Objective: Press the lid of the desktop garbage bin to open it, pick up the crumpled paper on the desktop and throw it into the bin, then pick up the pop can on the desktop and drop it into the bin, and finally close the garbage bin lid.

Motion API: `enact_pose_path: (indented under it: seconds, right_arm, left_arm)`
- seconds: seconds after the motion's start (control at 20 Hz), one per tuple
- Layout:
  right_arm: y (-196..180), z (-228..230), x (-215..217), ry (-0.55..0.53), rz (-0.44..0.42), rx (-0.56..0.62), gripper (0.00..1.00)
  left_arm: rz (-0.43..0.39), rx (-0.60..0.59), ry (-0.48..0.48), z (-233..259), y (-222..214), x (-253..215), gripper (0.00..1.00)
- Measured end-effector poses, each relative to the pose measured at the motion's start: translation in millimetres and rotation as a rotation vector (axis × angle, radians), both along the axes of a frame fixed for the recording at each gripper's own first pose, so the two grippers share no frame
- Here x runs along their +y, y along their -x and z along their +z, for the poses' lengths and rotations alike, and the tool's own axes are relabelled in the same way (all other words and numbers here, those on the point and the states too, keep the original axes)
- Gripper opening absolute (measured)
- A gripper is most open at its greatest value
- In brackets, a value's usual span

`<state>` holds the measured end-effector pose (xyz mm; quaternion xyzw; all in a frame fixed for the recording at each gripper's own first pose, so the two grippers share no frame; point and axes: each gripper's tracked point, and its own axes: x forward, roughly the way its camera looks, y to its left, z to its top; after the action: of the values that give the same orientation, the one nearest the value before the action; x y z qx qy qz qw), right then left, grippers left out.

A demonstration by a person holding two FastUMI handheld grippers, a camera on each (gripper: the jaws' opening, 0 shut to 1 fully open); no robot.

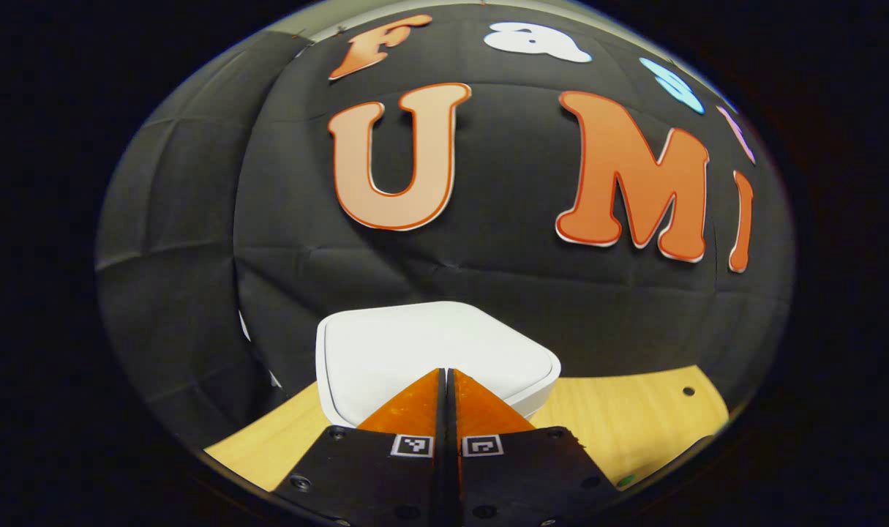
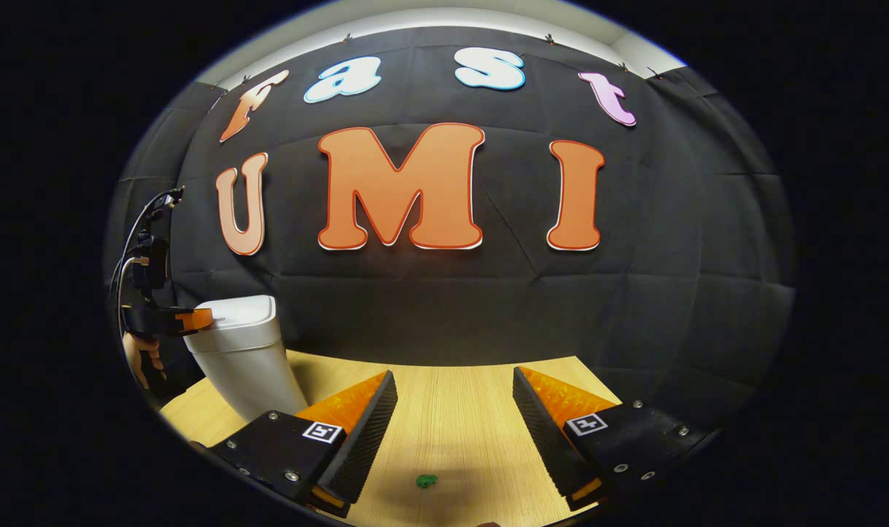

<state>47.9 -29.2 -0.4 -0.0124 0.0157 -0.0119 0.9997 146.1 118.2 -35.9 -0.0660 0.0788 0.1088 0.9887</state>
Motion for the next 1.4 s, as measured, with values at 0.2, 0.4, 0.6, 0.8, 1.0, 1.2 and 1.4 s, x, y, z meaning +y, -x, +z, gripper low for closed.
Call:
enact_pose_path:
  seconds: [0.2, 0.4, 0.6, 0.8, 1.0, 1.2, 1.4]
  right_arm:
    - [1.9, -1.1, 7.1, 0.012, 0.021, 0.009, 0.95]
    - [5.8, 4.8, -1.1, 0.008, 0.002, -0.007, 0.95]
    - [9.3, 4.7, -0.7, -0.003, -0.005, -0.006, 0.95]
    - [14.3, 2.3, 8.1, 0.011, 0.013, -0.009, 0.95]
    - [17.7, -4.7, 13.6, -0.003, 0.033, 0.008, 0.95]
    - [16.1, -30.6, 16.8, 0.002, 0.073, 0.08, 0.95]
    - [5.9, -92.0, 29.6, 0.038, 0.192, 0.243, 0.95]
  left_arm:
    - [0.005, -0.001, -0.068, 0.7, 0.4, -0.7, 0.0]
    - [0.004, -0.062, -0.078, 31.3, 14.2, -4.9, 0.0]
    - [0.013, -0.178, -0.162, 83.8, 40.5, -16.7, 0.17]
    - [-0.062, -0.212, -0.159, 92.3, 59.2, -41.9, 0.79]
    - [-0.067, -0.194, -0.096, 79.3, 82.0, -51.2, 0.97]
    - [-0.069, -0.171, -0.044, 61.3, 107.5, -50.4, 0.97]
    - [-0.072, -0.114, -0.037, 33.9, 122.3, -44.5, 0.97]
